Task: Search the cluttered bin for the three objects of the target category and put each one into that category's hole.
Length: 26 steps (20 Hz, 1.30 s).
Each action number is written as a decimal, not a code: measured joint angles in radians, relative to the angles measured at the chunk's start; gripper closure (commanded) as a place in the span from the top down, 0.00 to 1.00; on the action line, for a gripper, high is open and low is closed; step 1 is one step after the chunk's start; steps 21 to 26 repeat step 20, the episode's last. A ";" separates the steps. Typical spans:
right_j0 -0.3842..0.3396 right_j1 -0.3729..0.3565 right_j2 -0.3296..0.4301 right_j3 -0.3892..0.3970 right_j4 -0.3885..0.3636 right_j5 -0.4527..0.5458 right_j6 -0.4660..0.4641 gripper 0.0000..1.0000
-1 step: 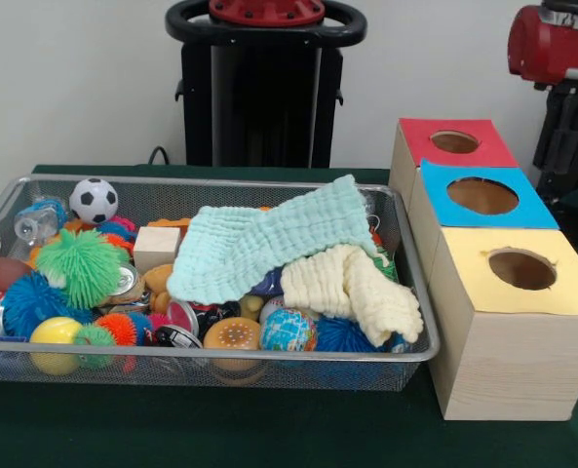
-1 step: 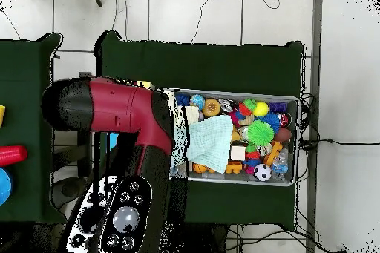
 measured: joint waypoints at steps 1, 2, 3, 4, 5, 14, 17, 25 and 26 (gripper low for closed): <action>0.001 -0.003 0.000 0.000 0.000 0.000 0.000 0.00; 0.002 -0.010 0.000 0.000 -0.001 0.000 0.000 0.00; 0.002 -0.013 0.000 0.000 -0.001 0.000 0.000 0.00; 0.003 -0.014 0.000 0.000 -0.001 0.000 0.000 0.00; 0.004 -0.018 0.000 0.000 -0.002 0.000 0.000 0.00; 0.005 -0.033 0.000 0.000 -0.006 0.000 0.000 0.00; 0.005 -0.037 0.000 0.000 -0.007 0.000 0.000 0.00; 0.005 -0.037 0.000 0.000 -0.009 0.000 0.000 0.00; 0.005 -0.037 0.000 0.000 -0.009 0.000 0.000 0.00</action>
